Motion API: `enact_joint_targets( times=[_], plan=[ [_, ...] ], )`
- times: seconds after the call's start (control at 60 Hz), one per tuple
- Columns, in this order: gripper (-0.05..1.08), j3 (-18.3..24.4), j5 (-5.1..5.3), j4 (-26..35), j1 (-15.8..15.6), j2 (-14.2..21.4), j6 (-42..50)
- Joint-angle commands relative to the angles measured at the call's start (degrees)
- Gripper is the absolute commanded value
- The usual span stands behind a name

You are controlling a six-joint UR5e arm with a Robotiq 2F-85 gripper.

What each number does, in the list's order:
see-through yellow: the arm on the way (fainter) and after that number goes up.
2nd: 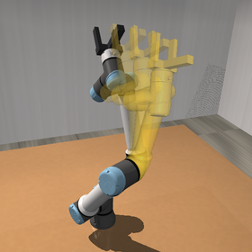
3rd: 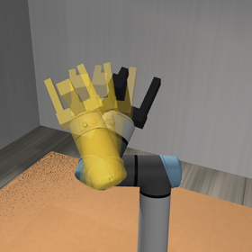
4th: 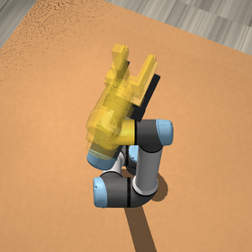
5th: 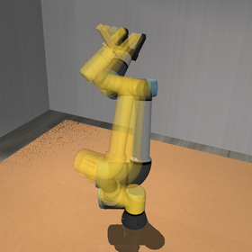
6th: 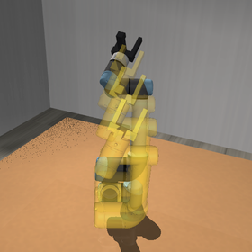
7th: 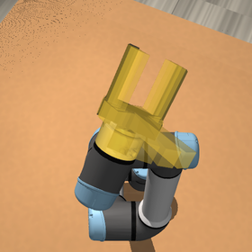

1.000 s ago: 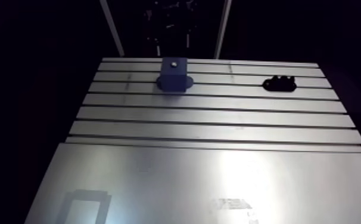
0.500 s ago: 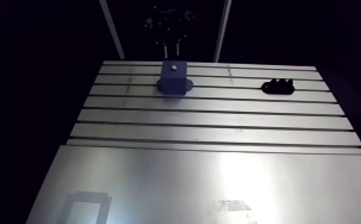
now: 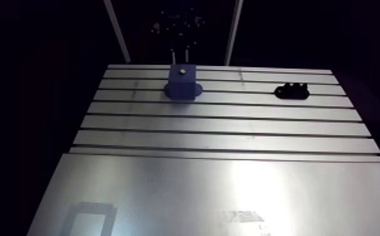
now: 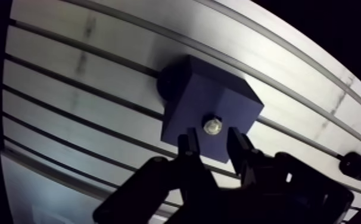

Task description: Pick up the M10 bolt and insert it into the hex recess until seated.

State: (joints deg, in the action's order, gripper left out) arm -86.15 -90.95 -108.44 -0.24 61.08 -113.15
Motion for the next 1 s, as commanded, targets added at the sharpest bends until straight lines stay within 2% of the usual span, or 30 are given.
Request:
enact_joint_targets(
  times=[0.017,0.133,0.35,1.0],
  plan=[
    [0.58,-0.2,-0.05,-0.1,0.0,-0.1,2.7],
    [0.58,-0.8,-0.32,-0.4,0.1,-0.1,5.2],
    [0.59,-2.0,-0.05,-3.7,0.3,-0.1,6.4],
    [0.59,-2.2,-0.05,-3.8,0.5,-0.2,8.4]
  ],
)
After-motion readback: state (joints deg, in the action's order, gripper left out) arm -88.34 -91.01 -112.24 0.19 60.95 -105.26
